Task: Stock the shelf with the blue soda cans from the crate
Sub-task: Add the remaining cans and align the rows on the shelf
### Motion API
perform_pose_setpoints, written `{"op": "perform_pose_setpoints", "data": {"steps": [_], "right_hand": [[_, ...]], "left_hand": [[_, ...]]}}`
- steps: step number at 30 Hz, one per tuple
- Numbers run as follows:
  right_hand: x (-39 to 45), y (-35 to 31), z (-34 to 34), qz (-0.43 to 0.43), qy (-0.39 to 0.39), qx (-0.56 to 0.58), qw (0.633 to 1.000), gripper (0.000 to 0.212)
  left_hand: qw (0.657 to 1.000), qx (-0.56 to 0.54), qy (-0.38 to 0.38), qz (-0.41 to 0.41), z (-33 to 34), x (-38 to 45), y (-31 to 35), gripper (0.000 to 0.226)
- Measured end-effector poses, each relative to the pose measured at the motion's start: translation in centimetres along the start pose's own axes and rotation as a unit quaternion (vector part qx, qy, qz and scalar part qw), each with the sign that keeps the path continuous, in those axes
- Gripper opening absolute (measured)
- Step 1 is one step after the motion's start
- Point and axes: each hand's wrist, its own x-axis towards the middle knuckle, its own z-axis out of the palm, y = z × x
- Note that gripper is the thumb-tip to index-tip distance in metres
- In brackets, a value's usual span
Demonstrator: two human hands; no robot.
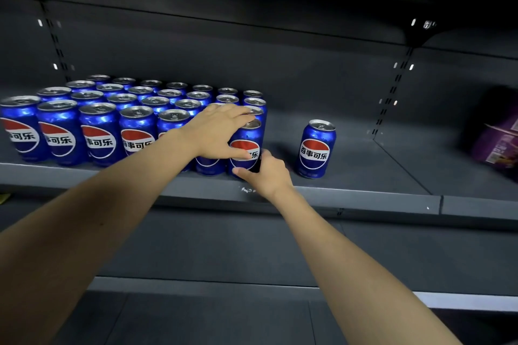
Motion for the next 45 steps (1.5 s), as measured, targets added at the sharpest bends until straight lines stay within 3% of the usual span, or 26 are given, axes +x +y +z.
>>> {"op": "perform_pose_setpoints", "data": {"steps": [11, 16, 20, 25, 27, 31, 33, 38, 45], "right_hand": [[-0.1, -0.5, -1.1, 0.002, -0.007, -0.097, 0.995, 0.063], [-0.6, 0.8, -3.8, -0.095, 0.15, -0.179, 0.968, 0.051], [-0.1, 1.4, -7.3, -0.108, 0.258, -0.201, 0.939, 0.039], [-0.2, 2.1, -8.9, -0.149, 0.329, -0.176, 0.916, 0.026], [-0.4, 2.7, -9.1, -0.133, 0.353, -0.173, 0.91, 0.034], [-0.7, 4.0, -9.3, 0.013, 0.281, -0.109, 0.954, 0.082], [-0.6, 4.7, -8.8, 0.042, 0.233, -0.047, 0.97, 0.093], [0.5, 5.1, -7.5, 0.042, 0.211, 0.05, 0.975, 0.08], [3.4, 4.6, -6.3, 0.011, 0.185, 0.08, 0.98, 0.079]], "left_hand": [[1.0, -0.013, -0.016, -0.022, -0.1, 0.6, 0.4, 0.081], [0.999, -0.013, -0.031, -0.031, -0.2, 0.7, 0.4, 0.085], [0.998, -0.004, -0.033, -0.049, -0.3, 0.8, 0.8, 0.088], [0.998, -0.012, 0.023, -0.063, -0.5, 1.4, 2.4, 0.088], [0.997, 0.0, 0.027, -0.072, -0.6, 2.0, 3.1, 0.085], [0.993, 0.003, 0.013, -0.116, -0.5, 3.3, 3.6, 0.079], [0.991, -0.023, 0.001, -0.135, -0.6, 3.8, 3.6, 0.077], [0.987, -0.066, -0.033, -0.142, -0.5, 4.6, 3.1, 0.084], [0.972, -0.146, -0.075, -0.168, -0.4, 7.5, 1.7, 0.084]]}}
